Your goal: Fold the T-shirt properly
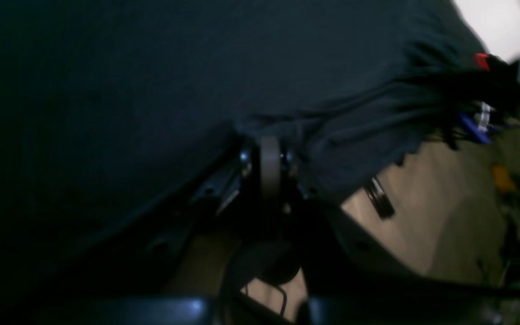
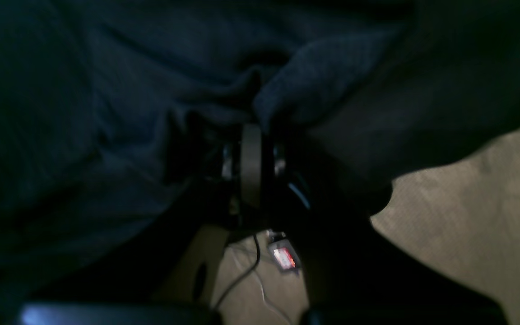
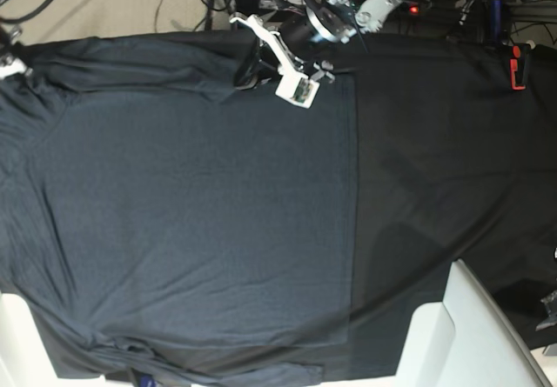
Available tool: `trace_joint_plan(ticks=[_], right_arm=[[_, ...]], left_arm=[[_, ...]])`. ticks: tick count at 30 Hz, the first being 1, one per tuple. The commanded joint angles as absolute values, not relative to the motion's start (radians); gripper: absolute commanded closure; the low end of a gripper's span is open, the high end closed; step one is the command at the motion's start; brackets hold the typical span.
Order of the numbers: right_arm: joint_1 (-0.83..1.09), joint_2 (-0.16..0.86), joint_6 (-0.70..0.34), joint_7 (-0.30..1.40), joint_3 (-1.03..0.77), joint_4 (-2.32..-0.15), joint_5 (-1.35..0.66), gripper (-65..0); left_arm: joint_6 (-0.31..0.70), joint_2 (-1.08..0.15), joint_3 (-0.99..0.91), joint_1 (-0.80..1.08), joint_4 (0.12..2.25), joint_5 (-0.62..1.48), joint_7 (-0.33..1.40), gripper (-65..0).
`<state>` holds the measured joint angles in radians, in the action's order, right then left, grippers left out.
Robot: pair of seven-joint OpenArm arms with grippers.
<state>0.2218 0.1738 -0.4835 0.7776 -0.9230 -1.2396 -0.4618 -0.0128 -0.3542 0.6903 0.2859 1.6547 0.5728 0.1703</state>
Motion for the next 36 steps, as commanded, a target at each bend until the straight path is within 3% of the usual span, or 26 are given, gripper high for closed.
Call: trace_joint_plan(ticks=[1, 13, 24, 36], right_arm=[[0.219, 0.196, -0.469, 0.774, -0.924, -1.277, -0.47, -0.5], [0.125, 0.295, -0.355, 0.878, -0.868, -1.308, -0.469, -0.5], [0.064, 0.306, -0.163, 0.883, -0.691, -1.303, -0.469, -0.5], [0.001, 0.308, -0.154, 0.839, -0.674, -1.181, -0.467, -0.3]], left_arm=[[-0.005, -0.355, 0.679, 0.285, 1.695, 0.576, 0.177, 0.0], [-0.005, -0.348, 0.604, 0.202, 1.768, 0.578, 0.371, 0.0], [-0.005, -0.334, 0.595, 0.16, 1.762, 0.578, 0.386, 0.0], [-0.005, -0.291, 0.596, -0.025, 1.632, 0.575, 0.386, 0.0]])
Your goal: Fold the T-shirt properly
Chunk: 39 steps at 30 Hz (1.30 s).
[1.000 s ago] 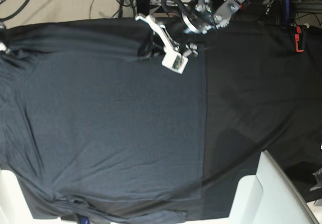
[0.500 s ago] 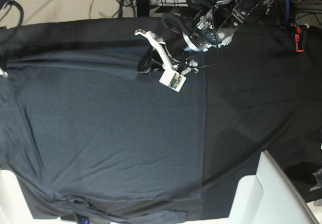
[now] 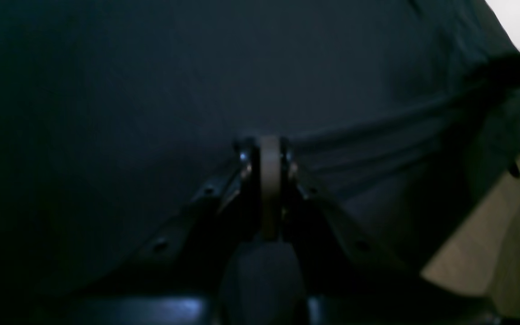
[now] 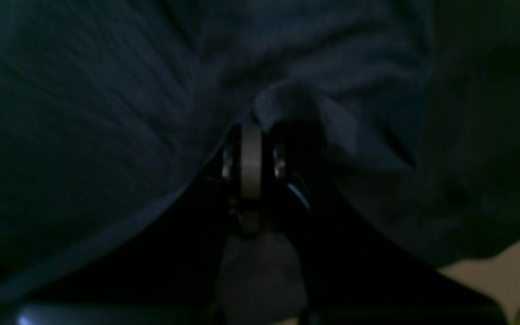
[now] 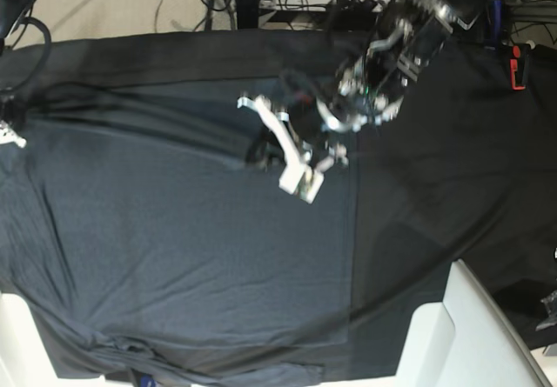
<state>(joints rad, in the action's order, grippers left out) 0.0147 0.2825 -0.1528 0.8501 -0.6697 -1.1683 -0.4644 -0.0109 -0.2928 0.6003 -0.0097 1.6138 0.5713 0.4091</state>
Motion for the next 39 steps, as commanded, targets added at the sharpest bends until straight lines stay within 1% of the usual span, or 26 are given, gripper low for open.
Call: trace_joint_plan(ticks=[1, 11, 20, 26, 29, 31, 34, 39], right_arm=[[0.001, 0.308, -0.154, 0.835, -0.674, -1.179, -0.467, -0.3], [-0.013, 0.308, -0.159, 0.797, -0.674, -1.173, -0.467, -0.2], [-0.015, 0.308, -0.16, 0.765, -0.673, -1.173, -0.467, -0.2], [-0.016, 0.306, -0.162, 0.763, -0.673, -1.173, -0.467, -0.2], [-0.027, 0.306, -0.162, 0.763, -0.673, -1.173, -0.467, -0.2], [-0.028, 0.305, -0.162, 0.763, -0.673, -1.173, -0.467, -0.2], [-0.03, 0.302, -0.162, 0.763, -0.671, -1.173, -0.467, -0.2], [-0.044, 0.303, -0.156, 0.762, -0.581, -1.173, -0.467, -0.2]], left_arm=[[-0.005, -0.289, 0.599, -0.047, 1.616, 0.575, 0.386, 0.0], [-0.005, -0.193, 0.607, -0.242, 1.468, 0.57, 0.386, 0.0], [-0.005, -0.137, 0.608, -0.366, 1.368, 0.568, 0.386, 0.0], [-0.004, -0.101, 0.608, -0.432, 1.259, 0.567, 0.38, 0.0], [-0.004, -0.088, 0.647, -0.469, 1.207, 0.567, 0.378, 0.0], [-0.004, -0.087, 0.693, -0.495, 1.173, 0.567, 0.354, 0.0], [-0.004, -0.085, 0.746, -0.522, 1.121, 0.567, 0.266, 0.0], [-0.004, -0.059, 0.754, -0.558, 1.035, 0.568, 0.252, 0.0]])
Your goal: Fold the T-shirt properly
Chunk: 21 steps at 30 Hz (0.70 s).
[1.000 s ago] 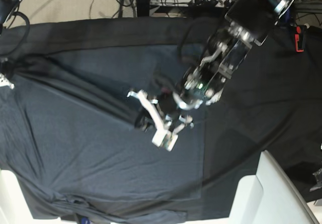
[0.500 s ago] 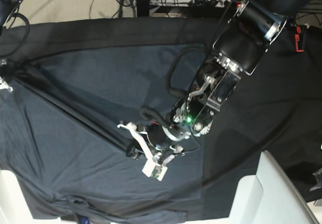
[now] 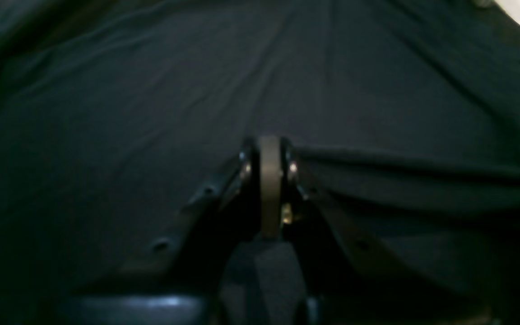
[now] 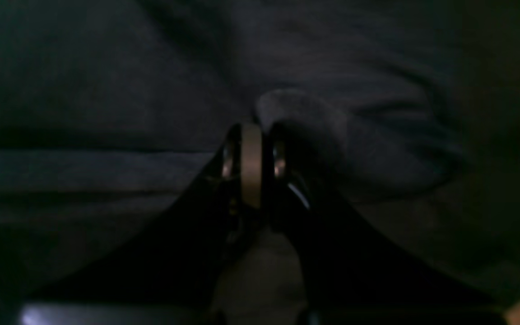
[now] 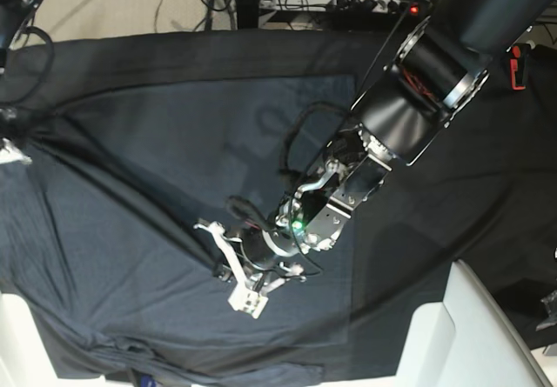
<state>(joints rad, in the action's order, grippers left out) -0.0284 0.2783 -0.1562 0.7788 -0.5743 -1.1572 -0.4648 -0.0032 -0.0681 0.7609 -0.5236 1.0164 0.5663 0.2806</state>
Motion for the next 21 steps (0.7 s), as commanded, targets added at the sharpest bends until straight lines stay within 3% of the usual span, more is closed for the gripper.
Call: trace_joint_plan(ticks=[1, 8, 21], right_arm=[[-0.048, 0.302, -0.156, 0.762, -0.573, -1.173, -0.467, -0.2], [-0.076, 0.3, -0.079, 0.762, -0.57, -1.136, -0.469, -0.2], [-0.087, 0.302, -0.068, 0.76, -0.57, -1.09, -0.469, -0.2]], left_arm=[[-0.004, -0.059, 0.754, -0.559, 1.029, 0.568, 0.251, 0.0], [-0.004, -0.058, 0.754, -0.585, 1.024, 0.568, 0.251, 0.0], [-0.004, -0.008, 0.76, -0.634, 0.871, 0.568, 0.249, 0.0]])
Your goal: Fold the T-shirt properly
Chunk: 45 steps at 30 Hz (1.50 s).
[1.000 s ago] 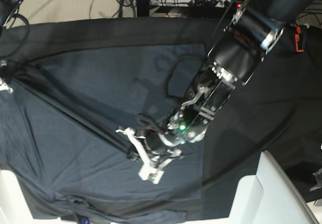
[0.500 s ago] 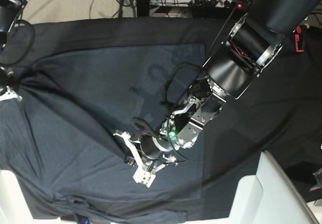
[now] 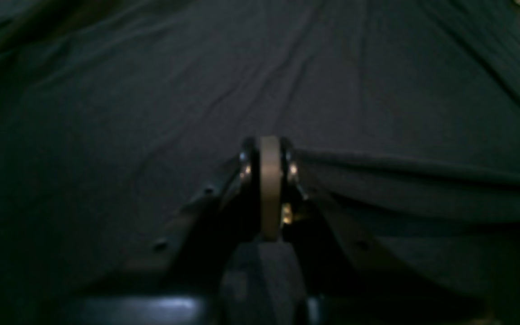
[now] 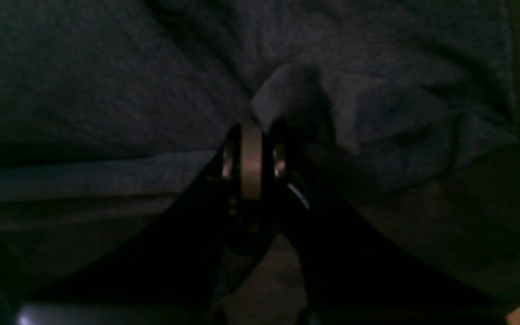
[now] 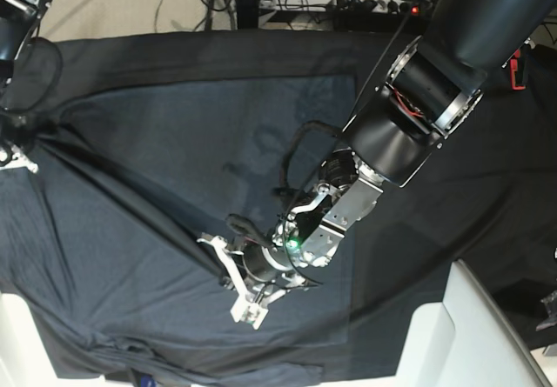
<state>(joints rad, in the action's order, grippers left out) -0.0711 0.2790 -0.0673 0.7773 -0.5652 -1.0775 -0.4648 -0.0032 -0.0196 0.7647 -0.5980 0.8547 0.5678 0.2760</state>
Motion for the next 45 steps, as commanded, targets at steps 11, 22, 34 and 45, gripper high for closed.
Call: trace_joint_plan(ticks=[11, 22, 34, 45], right_arm=[[-0.079, 0.3, -0.077, 0.734, -0.576, -1.141, -0.476, -35.0], [0.065, 0.173, -0.147, 0.711, -0.846, -1.431, -0.478, -43.5], [0.084, 0.096, -0.417, 0.774, -1.084, -1.283, -0.476, -43.2], [0.027, 0.157, -0.522, 0.636, -1.086, -1.023, -0.476, -44.0]], left_arm=[[-0.004, 0.015, 0.753, -0.679, 0.796, 0.568, 0.249, -27.3], [-0.004, -0.104, 0.449, -0.479, 1.245, 0.568, 0.481, -48.9], [0.013, -0.291, 0.085, 0.194, 1.759, 0.578, 0.665, -25.8], [0.189, -0.226, -0.058, 0.427, 1.747, 0.578, 0.664, -39.0]])
